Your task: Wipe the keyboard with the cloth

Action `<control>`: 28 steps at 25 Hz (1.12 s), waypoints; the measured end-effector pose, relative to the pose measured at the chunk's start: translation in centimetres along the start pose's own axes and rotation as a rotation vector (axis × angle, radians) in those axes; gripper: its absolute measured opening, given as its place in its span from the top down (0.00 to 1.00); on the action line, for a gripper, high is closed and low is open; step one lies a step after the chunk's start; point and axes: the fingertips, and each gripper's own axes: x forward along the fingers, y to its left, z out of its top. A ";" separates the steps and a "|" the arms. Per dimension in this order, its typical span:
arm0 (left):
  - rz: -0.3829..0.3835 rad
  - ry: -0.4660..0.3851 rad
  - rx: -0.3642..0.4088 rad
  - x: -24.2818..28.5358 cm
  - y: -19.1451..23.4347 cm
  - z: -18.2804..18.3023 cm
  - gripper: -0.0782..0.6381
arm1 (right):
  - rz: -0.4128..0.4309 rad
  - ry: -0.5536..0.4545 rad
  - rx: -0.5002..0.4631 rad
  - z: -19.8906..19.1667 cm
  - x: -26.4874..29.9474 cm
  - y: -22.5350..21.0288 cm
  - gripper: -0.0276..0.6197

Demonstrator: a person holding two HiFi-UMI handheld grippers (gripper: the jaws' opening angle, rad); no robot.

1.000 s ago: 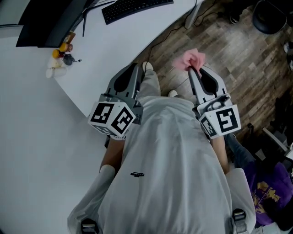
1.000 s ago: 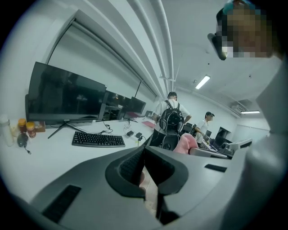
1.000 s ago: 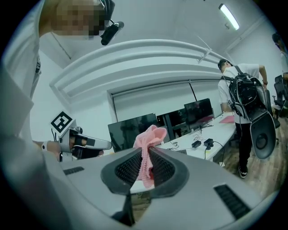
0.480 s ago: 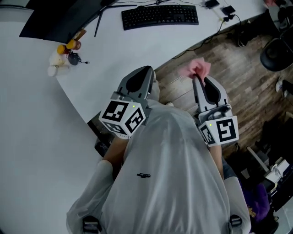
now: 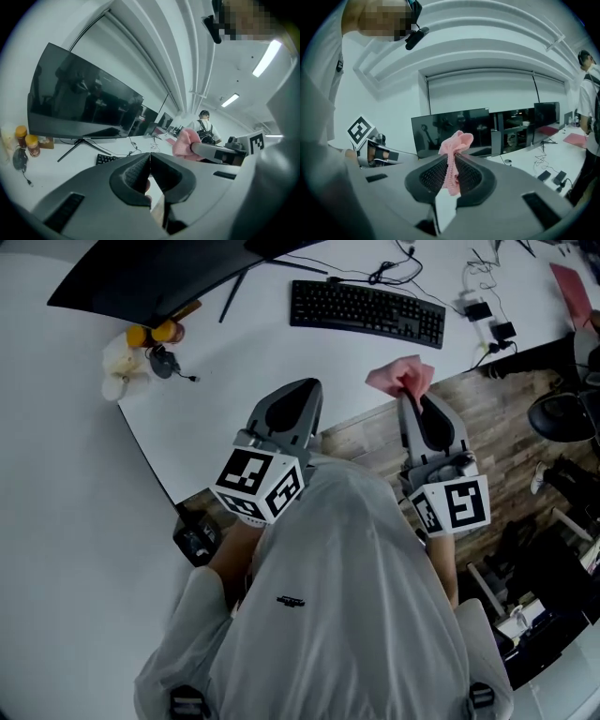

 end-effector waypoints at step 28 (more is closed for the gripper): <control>0.183 0.094 -0.013 11.0 12.1 -1.3 0.86 | 0.137 0.107 -0.007 -4.0 17.1 -5.5 0.89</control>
